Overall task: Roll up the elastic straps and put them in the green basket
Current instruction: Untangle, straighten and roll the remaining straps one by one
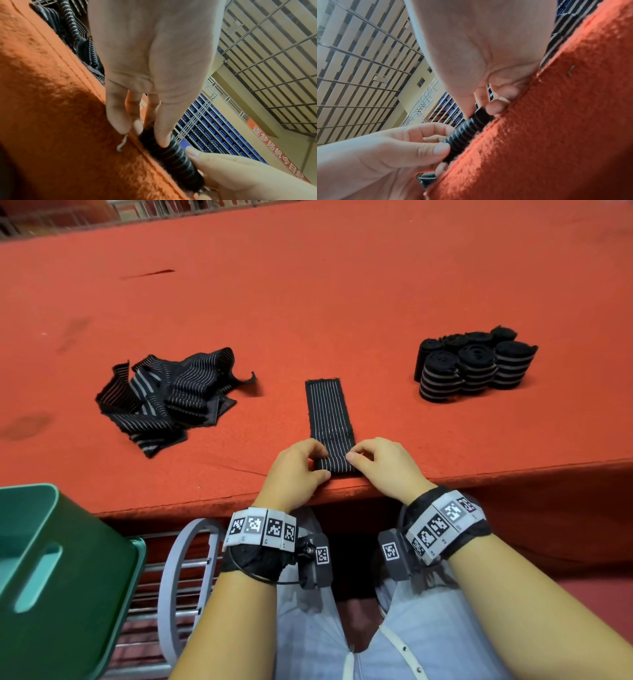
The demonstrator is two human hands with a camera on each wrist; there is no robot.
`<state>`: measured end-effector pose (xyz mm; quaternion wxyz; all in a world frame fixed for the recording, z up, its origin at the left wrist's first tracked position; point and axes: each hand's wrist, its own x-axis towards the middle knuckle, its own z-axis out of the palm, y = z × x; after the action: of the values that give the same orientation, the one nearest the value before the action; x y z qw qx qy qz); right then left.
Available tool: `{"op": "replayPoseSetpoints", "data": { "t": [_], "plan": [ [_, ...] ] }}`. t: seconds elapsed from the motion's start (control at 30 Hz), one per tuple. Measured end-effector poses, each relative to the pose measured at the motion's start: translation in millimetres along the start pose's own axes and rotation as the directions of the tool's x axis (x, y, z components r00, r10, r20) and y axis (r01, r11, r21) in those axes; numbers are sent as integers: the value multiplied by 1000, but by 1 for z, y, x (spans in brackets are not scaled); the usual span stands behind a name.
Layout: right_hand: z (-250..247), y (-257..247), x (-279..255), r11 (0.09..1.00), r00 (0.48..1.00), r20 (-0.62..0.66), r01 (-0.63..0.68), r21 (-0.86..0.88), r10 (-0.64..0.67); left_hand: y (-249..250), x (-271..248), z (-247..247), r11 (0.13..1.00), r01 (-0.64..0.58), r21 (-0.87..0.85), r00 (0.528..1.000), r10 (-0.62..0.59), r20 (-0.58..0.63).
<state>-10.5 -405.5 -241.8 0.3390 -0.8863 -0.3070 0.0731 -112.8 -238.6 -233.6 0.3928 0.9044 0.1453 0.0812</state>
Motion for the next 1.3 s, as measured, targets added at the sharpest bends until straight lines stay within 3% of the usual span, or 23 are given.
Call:
{"op": "replayPoseSetpoints", "data": {
  "t": [0.3, 0.53, 0.8, 1.1, 1.3],
  "plan": [
    [-7, 4, -2, 985, 983, 91, 153, 76, -159, 2, -1, -6, 998, -3, -55, 1000, 3, 13],
    [-18, -1, 0, 981, 989, 114, 71, 181, -93, 0, 1, -7, 994, 51, -96, 999, -49, 24],
    [-12, 3, 7, 989, 991, 107, 65, 134, -79, 0, 6, -4, 991, 95, -94, 995, -98, -26],
    [-6, 1, 15, 995, 995, 90, 42, 91, -50, 0, 4, -1, 997, -1, -74, 999, -1, -33],
    [-1, 1, 16, 996, 998, 34, 54, 71, -57, 0, 6, -1, 999, -7, 49, 999, 9, -39]
  ]
}}
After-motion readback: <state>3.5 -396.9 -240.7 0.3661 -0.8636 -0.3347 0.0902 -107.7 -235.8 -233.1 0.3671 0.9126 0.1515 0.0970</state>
